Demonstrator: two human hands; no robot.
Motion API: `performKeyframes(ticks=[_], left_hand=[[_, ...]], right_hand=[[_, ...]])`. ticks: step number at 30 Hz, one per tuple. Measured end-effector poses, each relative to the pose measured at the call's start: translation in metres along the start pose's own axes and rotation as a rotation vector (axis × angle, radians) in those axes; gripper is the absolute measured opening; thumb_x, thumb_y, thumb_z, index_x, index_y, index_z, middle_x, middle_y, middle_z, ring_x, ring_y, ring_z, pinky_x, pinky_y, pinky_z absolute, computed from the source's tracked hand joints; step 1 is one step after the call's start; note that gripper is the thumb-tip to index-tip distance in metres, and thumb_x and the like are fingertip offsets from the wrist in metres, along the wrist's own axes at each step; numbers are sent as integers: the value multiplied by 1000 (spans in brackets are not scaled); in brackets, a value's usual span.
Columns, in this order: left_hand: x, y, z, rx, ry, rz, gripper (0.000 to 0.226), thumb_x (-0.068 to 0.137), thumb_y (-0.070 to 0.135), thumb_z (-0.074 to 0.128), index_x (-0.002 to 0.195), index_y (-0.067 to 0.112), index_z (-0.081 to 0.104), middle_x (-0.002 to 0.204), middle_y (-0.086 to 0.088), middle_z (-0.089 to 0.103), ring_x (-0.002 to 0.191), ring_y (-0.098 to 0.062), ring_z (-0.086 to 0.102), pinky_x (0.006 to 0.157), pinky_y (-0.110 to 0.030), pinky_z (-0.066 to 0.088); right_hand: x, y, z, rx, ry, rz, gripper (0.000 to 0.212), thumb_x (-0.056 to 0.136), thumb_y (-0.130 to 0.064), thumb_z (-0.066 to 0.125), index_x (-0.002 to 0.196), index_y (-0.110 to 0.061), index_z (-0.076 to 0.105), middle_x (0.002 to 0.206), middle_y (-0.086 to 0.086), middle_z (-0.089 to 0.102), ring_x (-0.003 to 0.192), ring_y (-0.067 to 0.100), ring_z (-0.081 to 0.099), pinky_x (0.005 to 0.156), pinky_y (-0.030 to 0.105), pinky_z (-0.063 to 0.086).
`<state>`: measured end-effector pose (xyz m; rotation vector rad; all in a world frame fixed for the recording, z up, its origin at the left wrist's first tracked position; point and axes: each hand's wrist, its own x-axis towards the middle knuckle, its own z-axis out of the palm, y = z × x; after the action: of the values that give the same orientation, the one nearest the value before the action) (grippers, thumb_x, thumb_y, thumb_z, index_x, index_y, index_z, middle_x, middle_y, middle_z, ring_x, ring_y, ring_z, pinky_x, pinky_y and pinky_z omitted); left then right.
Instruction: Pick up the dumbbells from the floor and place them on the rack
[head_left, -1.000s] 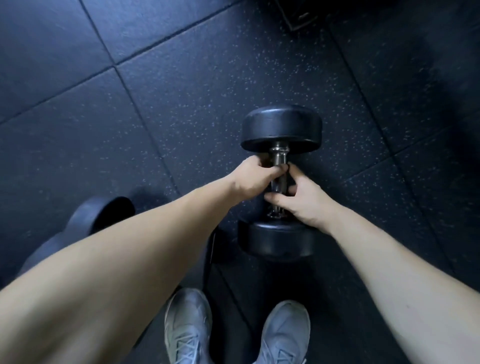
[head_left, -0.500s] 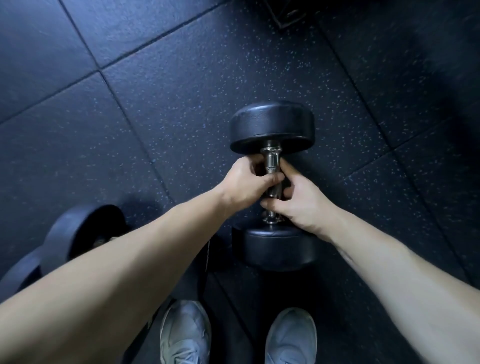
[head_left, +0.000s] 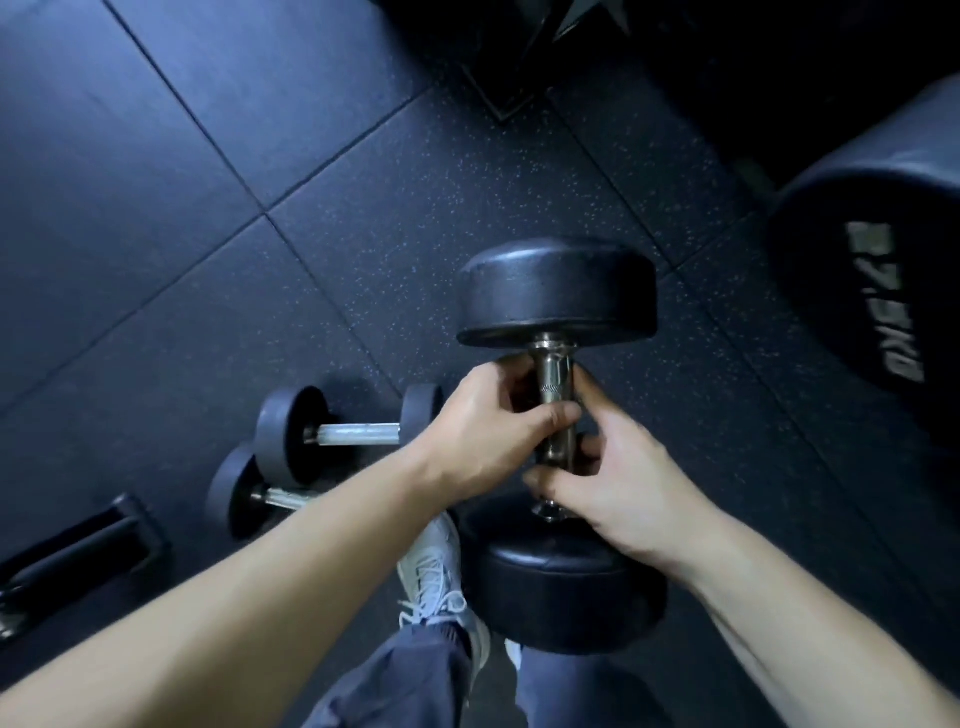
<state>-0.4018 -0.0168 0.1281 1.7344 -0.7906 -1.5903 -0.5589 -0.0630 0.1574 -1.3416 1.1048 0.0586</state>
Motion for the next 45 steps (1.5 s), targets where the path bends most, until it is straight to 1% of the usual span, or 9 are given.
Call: performKeyframes(ticks=[4, 11, 16, 20, 25, 30, 35, 39, 45], left_hand=[[-93, 84, 12, 32, -70, -29, 8, 90, 15, 75, 95, 16, 70, 94, -11, 80, 85, -20, 77, 81, -33, 62], [-240, 242, 49, 196, -135, 22, 6, 92, 10, 75, 95, 14, 71, 85, 2, 79, 75, 2, 71, 70, -13, 51], [-309, 318, 96, 334, -258, 120, 15, 89, 13, 79, 94, 25, 72, 88, 11, 80, 84, -4, 75, 78, -23, 58], [-347, 359, 157, 438, -379, 216, 18, 87, 14, 80, 89, 29, 71, 82, 21, 78, 76, 6, 72, 73, -17, 54], [-388, 393, 259, 478, -538, 303, 10, 76, 31, 75, 84, 26, 72, 82, 10, 79, 76, -4, 72, 78, -36, 62], [-418, 403, 383, 499, -673, 323, 13, 76, 33, 76, 86, 25, 73, 81, 0, 80, 81, -22, 77, 81, -53, 62], [-443, 408, 517, 475, -705, 326, 13, 76, 30, 76, 88, 26, 73, 83, -6, 79, 75, -14, 72, 81, -54, 62], [-454, 409, 619, 454, -704, 318, 7, 75, 31, 76, 80, 36, 76, 78, 7, 79, 74, -6, 72, 79, -40, 63], [-454, 426, 759, 485, -754, 360, 9, 82, 21, 78, 80, 28, 73, 81, 8, 79, 78, -6, 75, 78, -36, 63]], right_hand=[[-109, -67, -12, 53, 13, 25, 72, 81, -19, 83, 128, -62, 48, 102, -23, 76, 94, -2, 73, 87, 24, 56], [-295, -173, -42, 182, 123, 28, 69, 76, -33, 82, 132, -58, 50, 119, -6, 71, 110, 8, 70, 99, 42, 56], [-412, -206, -65, 245, 318, -7, 78, 81, -27, 82, 139, -61, 43, 123, -16, 71, 109, 0, 70, 99, 31, 56], [-501, -206, -92, 329, 438, -24, 72, 85, -19, 81, 139, -54, 48, 119, -16, 74, 109, 1, 71, 100, 30, 54], [-608, -184, -130, 358, 622, -22, 63, 87, -12, 79, 130, -51, 55, 114, -27, 74, 105, -11, 67, 90, 8, 47], [-700, -125, -180, 366, 732, 49, 61, 84, -14, 80, 127, -52, 57, 101, -21, 77, 90, -4, 72, 84, 14, 50], [-781, -50, -248, 394, 782, 58, 62, 85, -21, 81, 134, -48, 55, 111, -28, 74, 100, -10, 69, 89, 10, 48], [-841, 5, -309, 395, 776, 60, 51, 88, -14, 79, 104, -55, 52, 88, -60, 57, 90, -34, 56, 76, -6, 38], [-913, 69, -403, 410, 783, 81, 59, 87, -24, 81, 114, -68, 52, 108, -33, 72, 103, -12, 67, 81, 1, 44]])
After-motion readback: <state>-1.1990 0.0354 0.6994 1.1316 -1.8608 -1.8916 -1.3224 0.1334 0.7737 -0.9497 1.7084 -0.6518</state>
